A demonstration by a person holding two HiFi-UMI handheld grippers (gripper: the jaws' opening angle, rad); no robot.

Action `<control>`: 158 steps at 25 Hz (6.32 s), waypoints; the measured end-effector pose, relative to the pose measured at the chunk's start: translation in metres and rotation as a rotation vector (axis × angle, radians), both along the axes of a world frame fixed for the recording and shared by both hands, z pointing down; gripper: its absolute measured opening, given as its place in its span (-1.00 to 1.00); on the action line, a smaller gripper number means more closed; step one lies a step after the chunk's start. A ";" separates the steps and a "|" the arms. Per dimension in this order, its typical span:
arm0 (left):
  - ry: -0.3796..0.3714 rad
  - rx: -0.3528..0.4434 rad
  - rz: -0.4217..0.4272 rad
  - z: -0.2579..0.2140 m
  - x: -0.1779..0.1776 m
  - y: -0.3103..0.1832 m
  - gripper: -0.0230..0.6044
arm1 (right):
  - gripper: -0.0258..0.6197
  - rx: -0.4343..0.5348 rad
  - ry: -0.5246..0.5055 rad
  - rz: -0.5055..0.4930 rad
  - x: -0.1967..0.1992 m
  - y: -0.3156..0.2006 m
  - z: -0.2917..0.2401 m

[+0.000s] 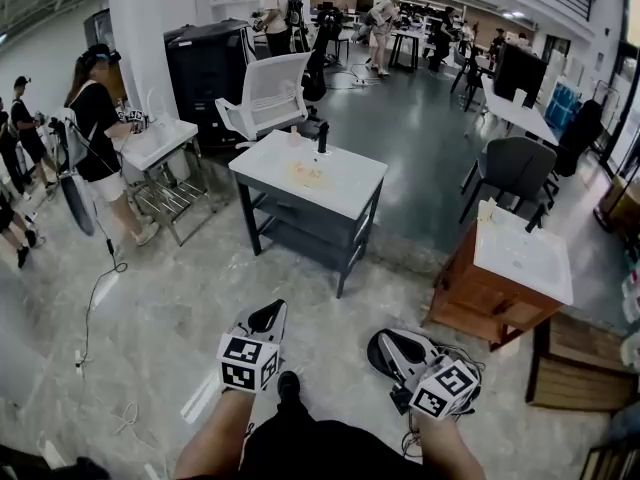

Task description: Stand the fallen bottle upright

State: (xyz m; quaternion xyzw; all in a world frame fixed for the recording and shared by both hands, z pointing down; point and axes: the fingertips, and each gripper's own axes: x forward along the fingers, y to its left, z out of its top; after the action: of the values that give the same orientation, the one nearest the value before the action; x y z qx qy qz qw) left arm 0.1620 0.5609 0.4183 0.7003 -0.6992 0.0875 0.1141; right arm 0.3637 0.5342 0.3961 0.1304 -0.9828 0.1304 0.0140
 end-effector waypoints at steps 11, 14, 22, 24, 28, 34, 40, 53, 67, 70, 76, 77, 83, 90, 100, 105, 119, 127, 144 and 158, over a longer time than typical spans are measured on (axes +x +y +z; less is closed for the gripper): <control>0.040 -0.045 0.027 0.025 -0.115 -0.112 -0.87 | -0.88 -0.058 0.033 -0.035 -0.128 -0.101 0.018; 0.045 -0.052 0.037 0.029 -0.148 -0.142 -0.87 | -0.88 -0.075 0.036 -0.038 -0.165 -0.127 0.021; 0.086 -0.080 0.032 0.045 -0.231 -0.186 -0.87 | -0.88 -0.099 0.073 -0.081 -0.262 -0.173 0.026; 0.090 -0.088 0.023 0.049 -0.252 -0.192 -0.87 | -0.88 -0.101 0.071 -0.093 -0.283 -0.180 0.026; 0.097 -0.088 0.001 0.052 -0.287 -0.205 -0.87 | -0.88 -0.113 0.078 -0.108 -0.315 -0.196 0.031; 0.114 -0.104 -0.015 0.064 -0.321 -0.235 -0.87 | -0.88 -0.126 0.085 -0.120 -0.349 -0.234 0.039; 0.107 -0.134 -0.039 0.076 -0.345 -0.289 -0.87 | -0.88 -0.158 0.070 -0.138 -0.373 -0.304 0.055; 0.017 -0.192 -0.042 0.063 -0.367 -0.529 -0.87 | -0.88 -0.191 0.035 -0.187 -0.412 -0.553 0.063; -0.027 -0.225 0.121 0.077 -0.366 -0.674 -0.87 | -0.88 -0.288 0.048 -0.006 -0.399 -0.676 0.093; -0.032 -0.224 0.172 0.080 -0.377 -0.699 -0.87 | -0.88 -0.285 0.051 0.042 -0.408 -0.696 0.093; -0.058 -0.228 0.311 0.089 -0.395 -0.748 -0.87 | -0.88 -0.295 0.066 0.127 -0.445 -0.728 0.095; -0.068 -0.227 0.340 0.090 -0.395 -0.755 -0.87 | -0.88 -0.296 0.078 0.131 -0.453 -0.731 0.097; -0.085 -0.214 0.492 0.105 -0.391 -0.788 -0.87 | -0.88 -0.331 0.088 0.245 -0.475 -0.743 0.111; -0.064 -0.279 0.631 0.143 -0.366 -0.802 -0.87 | -0.88 -0.382 0.104 0.363 -0.462 -0.742 0.136; -0.227 -0.434 0.824 0.224 -0.304 -0.817 -0.86 | -0.88 -0.496 0.073 0.460 -0.411 -0.752 0.182; -0.284 -0.530 0.903 0.275 -0.285 -0.824 -0.57 | -0.88 -0.537 0.056 0.470 -0.399 -0.752 0.207; -0.588 -0.703 1.104 0.389 -0.249 -0.844 -0.38 | -0.88 -0.642 0.041 0.518 -0.351 -0.763 0.259; -0.777 -0.745 1.166 0.420 -0.242 -0.845 -0.43 | -0.88 -0.651 0.031 0.533 -0.336 -0.771 0.257; -1.153 -0.726 1.190 0.433 -0.231 -0.845 -0.45 | -0.88 -0.670 0.013 0.527 -0.316 -0.755 0.255; -0.886 -0.727 1.210 0.399 -0.213 -0.821 -0.57 | -0.88 -0.654 0.006 0.496 -0.316 -0.739 0.242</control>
State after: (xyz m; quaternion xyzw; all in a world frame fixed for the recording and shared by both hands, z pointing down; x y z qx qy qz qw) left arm -0.0514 -0.2600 0.8172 0.7753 -0.1106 0.6215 -0.0190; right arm 0.0482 -0.2047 0.6381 0.3524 -0.8282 0.4350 0.0257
